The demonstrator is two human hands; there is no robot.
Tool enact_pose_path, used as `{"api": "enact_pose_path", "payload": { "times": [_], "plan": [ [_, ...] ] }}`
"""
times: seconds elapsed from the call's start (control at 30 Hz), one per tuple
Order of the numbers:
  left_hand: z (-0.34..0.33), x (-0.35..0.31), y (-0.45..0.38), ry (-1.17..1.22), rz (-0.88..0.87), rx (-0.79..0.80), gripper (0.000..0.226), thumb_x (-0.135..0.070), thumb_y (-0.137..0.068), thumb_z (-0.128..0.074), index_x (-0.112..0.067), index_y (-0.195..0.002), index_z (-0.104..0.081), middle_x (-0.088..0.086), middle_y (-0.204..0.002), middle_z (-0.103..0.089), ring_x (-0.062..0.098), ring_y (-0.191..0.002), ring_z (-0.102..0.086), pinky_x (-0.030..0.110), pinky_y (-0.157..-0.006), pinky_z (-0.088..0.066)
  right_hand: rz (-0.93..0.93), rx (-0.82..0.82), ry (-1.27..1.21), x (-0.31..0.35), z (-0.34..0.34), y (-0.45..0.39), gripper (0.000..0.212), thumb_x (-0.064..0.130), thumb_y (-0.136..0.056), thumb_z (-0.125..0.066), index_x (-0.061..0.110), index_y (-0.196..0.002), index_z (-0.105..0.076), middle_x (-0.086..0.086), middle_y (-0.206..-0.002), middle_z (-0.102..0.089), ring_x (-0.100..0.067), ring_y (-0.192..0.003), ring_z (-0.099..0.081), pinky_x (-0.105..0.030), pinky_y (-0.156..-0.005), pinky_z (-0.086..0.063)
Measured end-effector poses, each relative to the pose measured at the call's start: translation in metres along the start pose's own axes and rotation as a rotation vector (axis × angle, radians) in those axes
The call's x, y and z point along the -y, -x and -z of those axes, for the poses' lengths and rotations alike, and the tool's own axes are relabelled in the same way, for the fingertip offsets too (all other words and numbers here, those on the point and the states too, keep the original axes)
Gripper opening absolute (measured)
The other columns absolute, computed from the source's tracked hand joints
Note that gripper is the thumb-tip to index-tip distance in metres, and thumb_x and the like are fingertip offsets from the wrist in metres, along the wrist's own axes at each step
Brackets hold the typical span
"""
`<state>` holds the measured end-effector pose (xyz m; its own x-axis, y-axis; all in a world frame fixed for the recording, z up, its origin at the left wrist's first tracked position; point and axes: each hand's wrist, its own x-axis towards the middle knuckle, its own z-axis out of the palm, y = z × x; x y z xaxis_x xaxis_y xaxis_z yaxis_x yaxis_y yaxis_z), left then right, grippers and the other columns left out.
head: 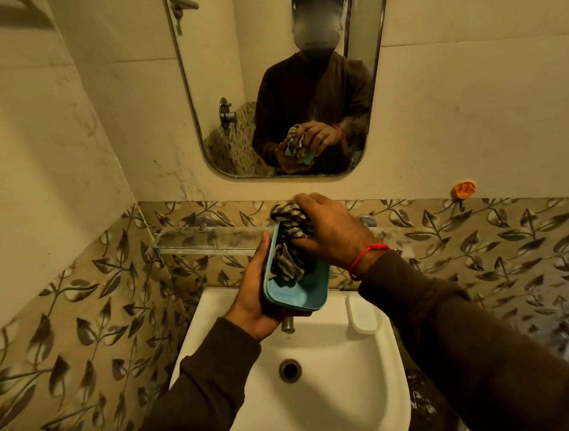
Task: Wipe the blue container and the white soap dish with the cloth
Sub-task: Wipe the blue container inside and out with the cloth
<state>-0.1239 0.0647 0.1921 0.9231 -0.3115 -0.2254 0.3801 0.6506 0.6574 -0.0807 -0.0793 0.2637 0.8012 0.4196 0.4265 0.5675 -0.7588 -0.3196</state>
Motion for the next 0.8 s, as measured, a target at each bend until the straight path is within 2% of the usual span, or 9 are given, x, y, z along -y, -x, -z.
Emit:
{"api": "enact_pose_path", "payload": {
  "times": [0.1, 0.2, 0.37, 0.47, 0.6, 0.7, 0.73, 0.8],
  "plan": [
    [0.002, 0.002, -0.002, -0.068, -0.049, -0.021, 0.063, -0.058, -0.097, -0.045, -0.014, -0.142, -0.055, 0.017, -0.134, -0.064, 0.031, -0.119, -0.064, 0.045, -0.094, -0.055, -0.004, 0.056, -0.029, 0.003, 0.007, -0.004, 0.046, 0.029, -0.079, -0.071, 0.016, -0.119, -0.053, -0.009, -0.112, -0.061, -0.027, -0.104, -0.057, -0.040, -0.090, -0.049],
    [-0.002, 0.006, 0.000, -0.144, -0.056, -0.010, 0.061, -0.055, -0.098, -0.043, -0.012, -0.139, -0.057, 0.017, -0.132, -0.066, 0.031, -0.119, -0.064, 0.044, -0.097, -0.052, 0.067, 0.170, 0.077, 0.009, 0.015, -0.008, 0.051, 0.030, -0.081, -0.070, 0.018, -0.127, -0.051, -0.008, -0.120, -0.060, -0.028, -0.110, -0.056, -0.042, -0.092, -0.050],
    [0.001, 0.011, 0.002, -0.202, -0.100, 0.003, 0.056, -0.052, -0.100, -0.042, -0.014, -0.137, -0.059, 0.015, -0.132, -0.067, 0.029, -0.122, -0.063, 0.042, -0.100, -0.050, 0.138, 0.125, 0.204, 0.014, 0.013, -0.005, 0.035, 0.024, -0.082, -0.063, 0.019, -0.116, -0.060, -0.009, -0.109, -0.065, -0.034, -0.100, -0.061, -0.046, -0.080, -0.055],
    [0.001, 0.006, 0.002, -0.225, -0.187, -0.017, 0.055, -0.053, -0.093, -0.053, -0.015, -0.131, -0.064, 0.013, -0.127, -0.070, 0.027, -0.119, -0.066, 0.039, -0.092, -0.055, 0.070, 0.027, 0.119, 0.019, 0.009, -0.002, 0.029, 0.023, -0.082, -0.062, 0.020, -0.111, -0.061, -0.007, -0.104, -0.067, -0.032, -0.096, -0.062, -0.045, -0.077, -0.056],
    [0.004, 0.002, 0.000, -0.220, -0.395, -0.074, 0.083, -0.065, -0.074, -0.074, -0.015, -0.139, -0.058, 0.018, -0.136, -0.063, 0.036, -0.126, -0.060, 0.050, -0.098, -0.052, -0.091, -0.061, -0.094, 0.014, 0.010, -0.002, 0.020, 0.022, -0.082, -0.062, 0.017, -0.102, -0.063, -0.007, -0.097, -0.070, -0.027, -0.093, -0.063, -0.041, -0.081, -0.055],
    [0.011, 0.016, 0.002, -0.236, -0.477, -0.094, 0.095, -0.071, -0.071, -0.073, -0.016, -0.145, -0.049, 0.021, -0.140, -0.058, 0.040, -0.127, -0.057, 0.061, -0.100, -0.050, -0.232, -0.049, -0.323, 0.012, 0.005, 0.003, 0.022, 0.018, -0.081, -0.067, 0.020, -0.103, -0.068, -0.004, -0.099, -0.072, -0.021, -0.095, -0.065, -0.031, -0.084, -0.053],
    [0.011, 0.021, 0.003, -0.234, -0.479, -0.086, 0.096, -0.073, -0.072, -0.070, -0.017, -0.146, -0.047, 0.021, -0.140, -0.057, 0.040, -0.127, -0.057, 0.060, -0.096, -0.052, -0.249, -0.054, -0.348, 0.013, 0.002, 0.005, 0.023, 0.018, -0.081, -0.068, 0.020, -0.104, -0.069, -0.003, -0.099, -0.073, -0.020, -0.095, -0.065, -0.028, -0.083, -0.051],
    [0.010, 0.026, 0.006, -0.247, -0.435, -0.087, 0.084, -0.072, -0.080, -0.059, -0.020, -0.145, -0.048, 0.017, -0.138, -0.060, 0.034, -0.122, -0.062, 0.049, -0.086, -0.058, -0.235, -0.075, -0.281, 0.011, -0.001, 0.008, 0.026, 0.015, -0.082, -0.067, 0.019, -0.107, -0.069, -0.006, -0.103, -0.072, -0.024, -0.099, -0.064, -0.029, -0.086, -0.050]
  ]
}}
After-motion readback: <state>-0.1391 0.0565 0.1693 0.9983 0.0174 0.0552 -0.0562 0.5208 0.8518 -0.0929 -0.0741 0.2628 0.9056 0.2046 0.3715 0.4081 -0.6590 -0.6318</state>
